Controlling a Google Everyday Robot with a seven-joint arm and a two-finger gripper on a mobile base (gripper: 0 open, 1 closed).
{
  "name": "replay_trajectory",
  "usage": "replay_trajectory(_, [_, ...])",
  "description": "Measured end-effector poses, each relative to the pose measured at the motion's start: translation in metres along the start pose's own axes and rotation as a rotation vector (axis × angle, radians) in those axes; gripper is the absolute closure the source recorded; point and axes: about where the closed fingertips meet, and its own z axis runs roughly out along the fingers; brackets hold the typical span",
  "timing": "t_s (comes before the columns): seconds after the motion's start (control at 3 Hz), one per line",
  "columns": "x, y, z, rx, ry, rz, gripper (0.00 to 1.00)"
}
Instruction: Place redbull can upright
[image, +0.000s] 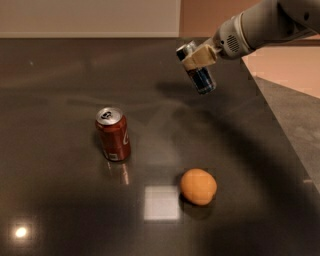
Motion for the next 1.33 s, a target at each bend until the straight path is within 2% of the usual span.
replay_trajectory(0.33, [-0.002, 0.000, 0.001, -0.054, -0.122, -0.036, 1.00])
replay_trajectory(0.67, [-0.002, -0.002, -0.002, -0.117, -0.220, -0.026, 1.00])
replay_trajectory(1.0, [0.002, -0.006, -0.007, -0.181, -0.313, 0.010, 1.00])
replay_trajectory(1.33, [0.011, -0.007, -0.012, -0.209, -0.388, 0.022, 1.00])
